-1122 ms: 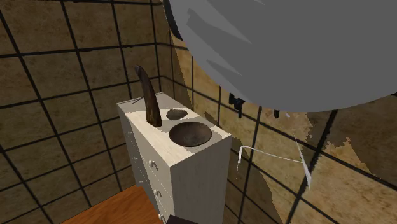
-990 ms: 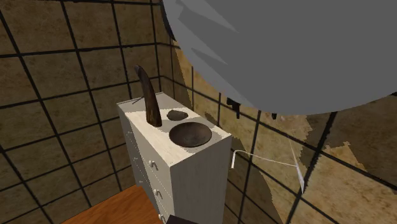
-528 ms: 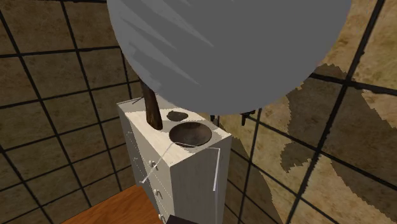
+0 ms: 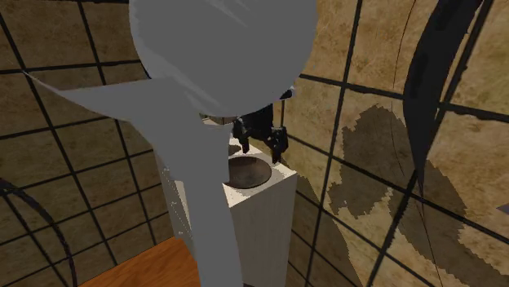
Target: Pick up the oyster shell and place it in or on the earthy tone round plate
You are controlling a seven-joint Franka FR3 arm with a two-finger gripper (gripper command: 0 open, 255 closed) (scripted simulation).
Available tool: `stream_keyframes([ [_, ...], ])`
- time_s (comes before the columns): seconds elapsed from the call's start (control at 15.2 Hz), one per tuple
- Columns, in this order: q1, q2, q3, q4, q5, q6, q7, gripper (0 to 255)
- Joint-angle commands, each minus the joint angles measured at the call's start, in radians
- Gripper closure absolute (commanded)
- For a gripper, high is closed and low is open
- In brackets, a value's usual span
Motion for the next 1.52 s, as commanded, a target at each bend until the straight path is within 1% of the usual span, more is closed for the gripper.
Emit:
stream_keyframes([
  [0.0, -0.015, 0.063, 0.053, 0.036, 0.009, 0.042, 0.098, 0],
  [0.26, -0.054, 0.190, 0.154, 0.105, -0.005, 0.124, 0.285, 0],
  [0.46, -0.088, 0.300, 0.228, 0.175, -0.049, 0.177, 0.435, 0],
  [0.59, -0.110, 0.382, 0.275, 0.229, -0.097, 0.206, 0.543, 0],
  [0.79, -0.132, 0.518, 0.333, 0.324, -0.199, 0.234, 0.716, 0],
  [0.92, -0.128, 0.616, 0.355, 0.397, -0.284, 0.239, 0.835, 0],
  [0.99, -0.121, 0.652, 0.358, 0.425, -0.315, 0.239, 0.877, 0],
  [1.45, -0.110, 0.711, 0.346, 0.390, -0.372, 0.314, 0.914, 0],
])
